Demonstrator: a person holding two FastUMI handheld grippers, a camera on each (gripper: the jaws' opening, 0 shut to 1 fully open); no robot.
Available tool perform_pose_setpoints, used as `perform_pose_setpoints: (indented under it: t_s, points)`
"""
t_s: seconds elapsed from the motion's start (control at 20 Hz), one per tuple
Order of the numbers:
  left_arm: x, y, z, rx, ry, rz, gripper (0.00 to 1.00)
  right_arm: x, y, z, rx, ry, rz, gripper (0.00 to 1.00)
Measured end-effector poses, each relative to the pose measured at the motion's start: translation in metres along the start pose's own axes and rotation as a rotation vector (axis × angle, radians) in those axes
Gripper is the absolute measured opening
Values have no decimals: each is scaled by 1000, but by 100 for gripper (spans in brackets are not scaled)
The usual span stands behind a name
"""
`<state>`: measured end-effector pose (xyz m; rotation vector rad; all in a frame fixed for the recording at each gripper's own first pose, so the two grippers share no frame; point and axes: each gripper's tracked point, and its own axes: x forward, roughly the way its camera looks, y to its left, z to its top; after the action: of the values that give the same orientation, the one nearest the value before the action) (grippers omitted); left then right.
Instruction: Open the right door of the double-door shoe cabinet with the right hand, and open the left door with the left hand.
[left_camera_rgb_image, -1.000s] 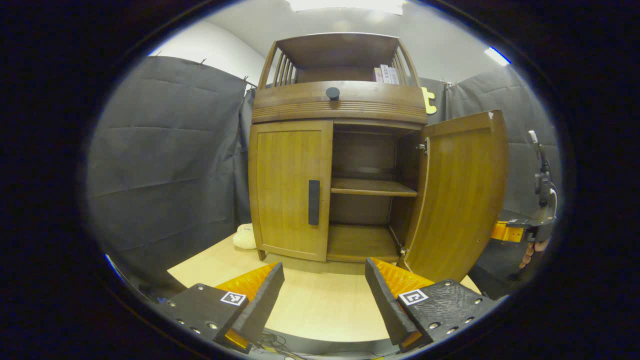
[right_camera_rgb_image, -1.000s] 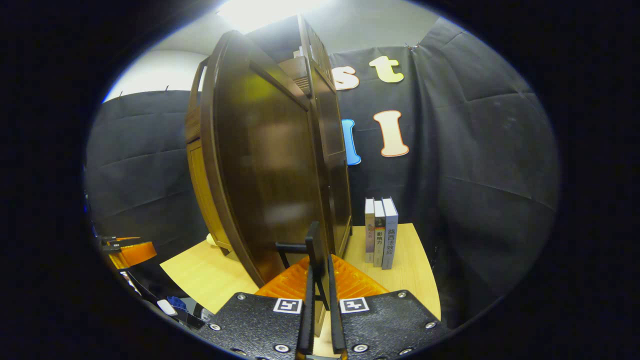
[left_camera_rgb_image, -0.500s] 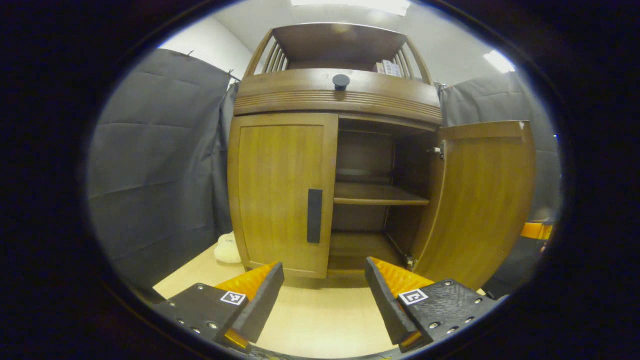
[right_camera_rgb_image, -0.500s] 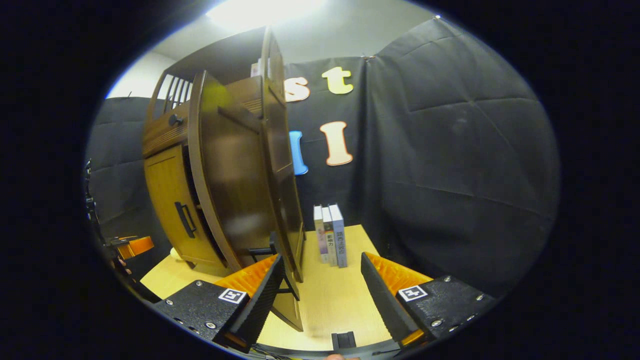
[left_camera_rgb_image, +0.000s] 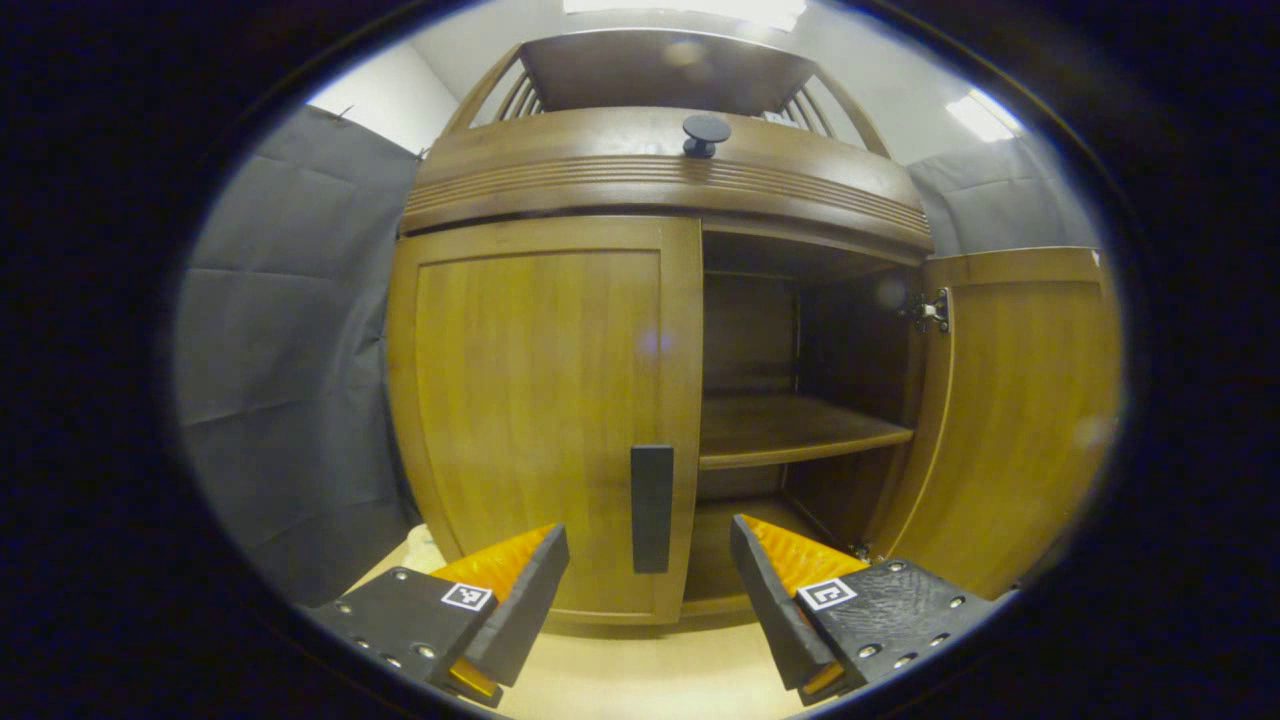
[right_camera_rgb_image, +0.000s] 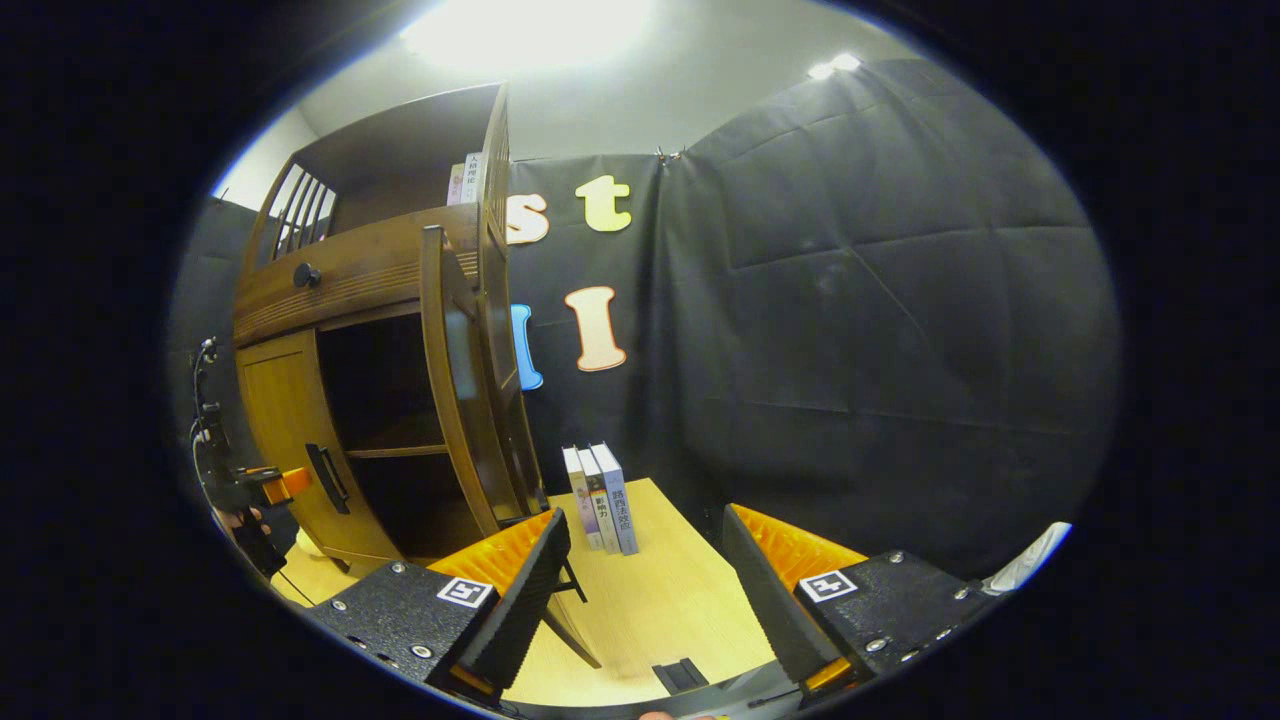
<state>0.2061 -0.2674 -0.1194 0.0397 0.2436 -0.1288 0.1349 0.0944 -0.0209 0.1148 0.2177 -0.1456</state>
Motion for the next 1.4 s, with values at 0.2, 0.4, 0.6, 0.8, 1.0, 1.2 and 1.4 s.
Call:
perform_pose_setpoints:
  t_s: [0.2, 0.4, 0.6, 0.8, 1.0, 1.2, 1.4]
  points:
    - [47, 1, -5, 5, 15, -27, 99, -21, 14, -4, 5, -3, -53, 91]
    - [75, -5, -3, 44, 20, -59, 99, -34, 29, -15, 24, 19, -80, 95]
    - [94, -1, -13, 32, 45, -20, 79, -46, 40, -37, 36, 56, -103, 95]
    - [99, 0, -18, 13, 46, -33, 40, -54, 52, -56, 57, 84, -105, 95]
    - [100, -2, -19, 8, 43, -57, 34, -52, 58, -71, 50, 118, -106, 95]
    - [93, -4, -18, 1, 38, -73, 34, -53, 69, -74, 16, 112, -97, 91]
    - [68, -1, -16, 1, 3, -101, 34, -56, 77, -74, -17, 100, -63, 91]
